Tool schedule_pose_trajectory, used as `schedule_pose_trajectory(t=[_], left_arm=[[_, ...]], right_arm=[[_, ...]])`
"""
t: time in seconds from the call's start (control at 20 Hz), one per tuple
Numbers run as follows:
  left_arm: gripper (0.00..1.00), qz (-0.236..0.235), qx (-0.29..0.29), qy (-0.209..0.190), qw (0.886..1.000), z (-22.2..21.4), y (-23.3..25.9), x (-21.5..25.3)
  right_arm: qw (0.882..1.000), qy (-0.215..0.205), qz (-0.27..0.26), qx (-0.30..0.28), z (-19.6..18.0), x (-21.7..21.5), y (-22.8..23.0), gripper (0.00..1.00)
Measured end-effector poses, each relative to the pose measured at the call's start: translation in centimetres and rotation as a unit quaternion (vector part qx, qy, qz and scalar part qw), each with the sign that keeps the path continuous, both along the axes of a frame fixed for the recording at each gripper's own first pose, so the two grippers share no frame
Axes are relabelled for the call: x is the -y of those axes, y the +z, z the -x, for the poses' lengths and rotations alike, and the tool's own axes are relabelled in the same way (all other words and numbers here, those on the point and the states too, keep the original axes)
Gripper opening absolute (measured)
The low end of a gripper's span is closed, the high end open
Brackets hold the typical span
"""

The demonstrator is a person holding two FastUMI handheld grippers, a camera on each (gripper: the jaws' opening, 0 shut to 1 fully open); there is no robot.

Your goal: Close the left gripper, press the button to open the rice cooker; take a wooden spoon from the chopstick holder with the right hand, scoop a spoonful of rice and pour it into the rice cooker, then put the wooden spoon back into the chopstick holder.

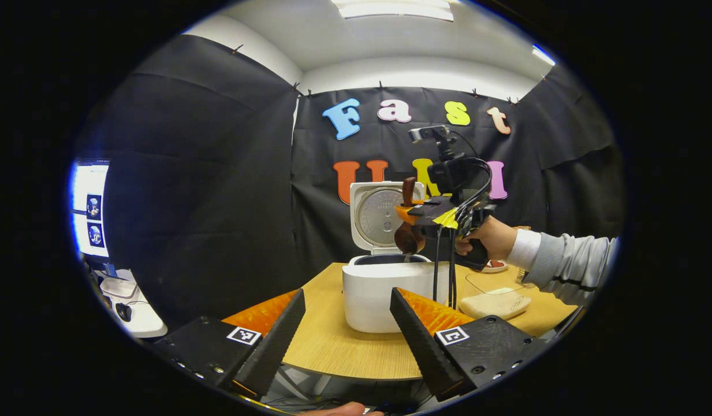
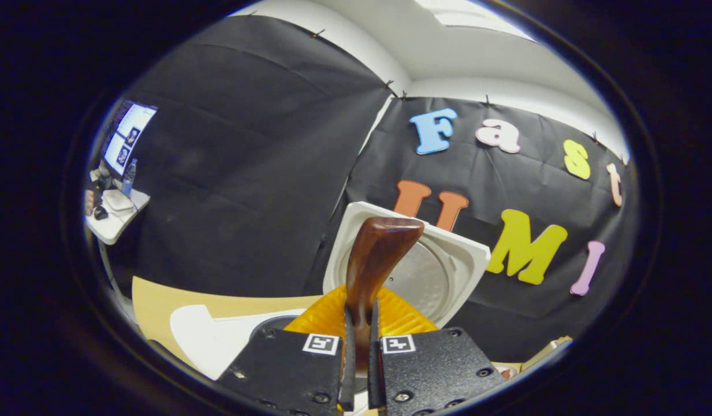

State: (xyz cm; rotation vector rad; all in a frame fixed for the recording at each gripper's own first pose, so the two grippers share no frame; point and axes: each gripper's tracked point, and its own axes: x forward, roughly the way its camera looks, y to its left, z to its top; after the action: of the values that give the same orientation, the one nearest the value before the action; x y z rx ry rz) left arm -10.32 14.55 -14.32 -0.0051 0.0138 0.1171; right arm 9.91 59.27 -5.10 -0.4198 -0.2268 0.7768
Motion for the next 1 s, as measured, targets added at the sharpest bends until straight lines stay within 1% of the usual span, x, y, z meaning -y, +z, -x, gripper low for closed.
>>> schedule_pose_trajectory(t=[0.1,0.3,0.45,0.6,0.7,0.9,1.0], left_arm=[[0.95,-0.003,0.001,-0.001,1.000,0.3,0.3,0.1],[0.94,-0.004,0.006,-0.001,1.000,0.6,0.7,0.1],[0.94,-0.003,0.006,-0.001,1.000,0.5,1.0,0.4],[0.94,-0.006,0.009,-0.003,1.000,0.6,1.6,1.2],[0.94,-0.005,0.012,0.000,1.000,0.2,2.2,1.8],[0.94,0.008,0.015,-0.018,1.000,-0.5,2.8,4.3],[0.94,0.003,0.017,-0.024,1.000,-0.7,3.2,5.5]], right_arm=[[1.000,-0.018,-0.013,0.000,0.5,0.6,0.5,0.14],[0.999,-0.023,-0.030,-0.003,1.0,1.9,1.4,0.14],[0.999,-0.032,-0.031,0.002,1.1,3.5,1.8,0.14],[0.999,-0.039,-0.033,0.008,1.3,6.4,2.3,0.14],[0.998,-0.048,-0.040,0.000,1.5,8.6,2.4,0.14],[0.996,-0.063,-0.062,-0.019,2.3,13.3,3.3,0.15],[0.995,-0.072,-0.072,-0.016,2.6,15.8,4.0,0.15]])
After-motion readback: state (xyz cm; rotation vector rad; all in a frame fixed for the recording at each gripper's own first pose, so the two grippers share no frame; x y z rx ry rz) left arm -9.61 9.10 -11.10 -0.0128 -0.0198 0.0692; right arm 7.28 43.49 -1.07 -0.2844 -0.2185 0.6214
